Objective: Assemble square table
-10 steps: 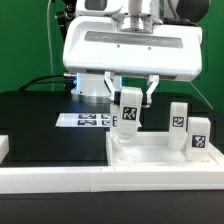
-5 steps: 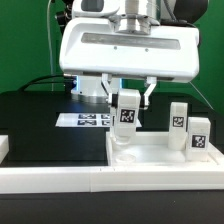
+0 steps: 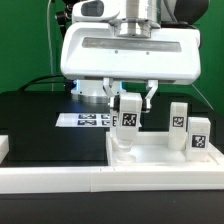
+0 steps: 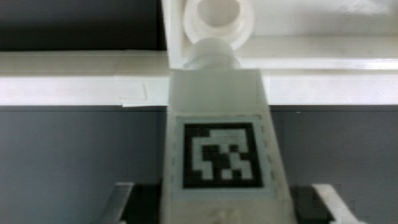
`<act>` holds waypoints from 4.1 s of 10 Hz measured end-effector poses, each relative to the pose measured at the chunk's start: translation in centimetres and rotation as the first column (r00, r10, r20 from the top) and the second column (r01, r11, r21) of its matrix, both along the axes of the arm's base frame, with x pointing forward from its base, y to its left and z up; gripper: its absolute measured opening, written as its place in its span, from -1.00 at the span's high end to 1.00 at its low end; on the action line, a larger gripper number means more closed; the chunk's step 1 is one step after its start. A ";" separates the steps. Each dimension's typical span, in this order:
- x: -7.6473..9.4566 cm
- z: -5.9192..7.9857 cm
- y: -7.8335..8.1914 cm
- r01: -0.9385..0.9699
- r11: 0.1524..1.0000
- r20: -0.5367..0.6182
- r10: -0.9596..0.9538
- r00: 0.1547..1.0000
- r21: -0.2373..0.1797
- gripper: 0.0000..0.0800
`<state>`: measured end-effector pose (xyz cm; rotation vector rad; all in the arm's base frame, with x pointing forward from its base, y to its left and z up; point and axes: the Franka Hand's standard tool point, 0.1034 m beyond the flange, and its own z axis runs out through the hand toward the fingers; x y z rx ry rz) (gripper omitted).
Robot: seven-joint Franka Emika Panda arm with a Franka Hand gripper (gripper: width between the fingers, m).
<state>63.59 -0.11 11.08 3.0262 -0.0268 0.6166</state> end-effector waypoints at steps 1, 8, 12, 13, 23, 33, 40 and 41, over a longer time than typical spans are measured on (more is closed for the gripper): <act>0.0 0.1 0.2 0.020 1.000 0.002 -0.020 1.000 0.007 0.27; -0.6 -1.3 0.6 0.014 1.000 0.003 -0.014 1.000 -0.003 0.27; -1.0 -2.3 0.5 0.013 1.000 -0.012 -0.013 1.000 -0.008 0.27; -1.0 -2.4 0.5 0.013 1.000 -0.015 -0.013 1.000 -0.008 0.27; -1.2 -3.0 0.1 0.005 1.000 0.024 -0.004 1.000 -0.031 0.08; -0.9 -1.1 -0.5 0.020 1.000 -0.011 -0.020 1.000 -0.006 -0.62; -1.3 -2.5 -1.9 0.052 0.996 -0.342 -0.026 0.939 0.067 -0.62; -1.0 -2.6 -1.9 0.055 0.996 -0.375 -0.024 0.927 0.073 -0.62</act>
Offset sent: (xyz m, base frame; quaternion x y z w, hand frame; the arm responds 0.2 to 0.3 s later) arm 0.0000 0.0000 0.0000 0.0000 0.0000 0.0000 1.0000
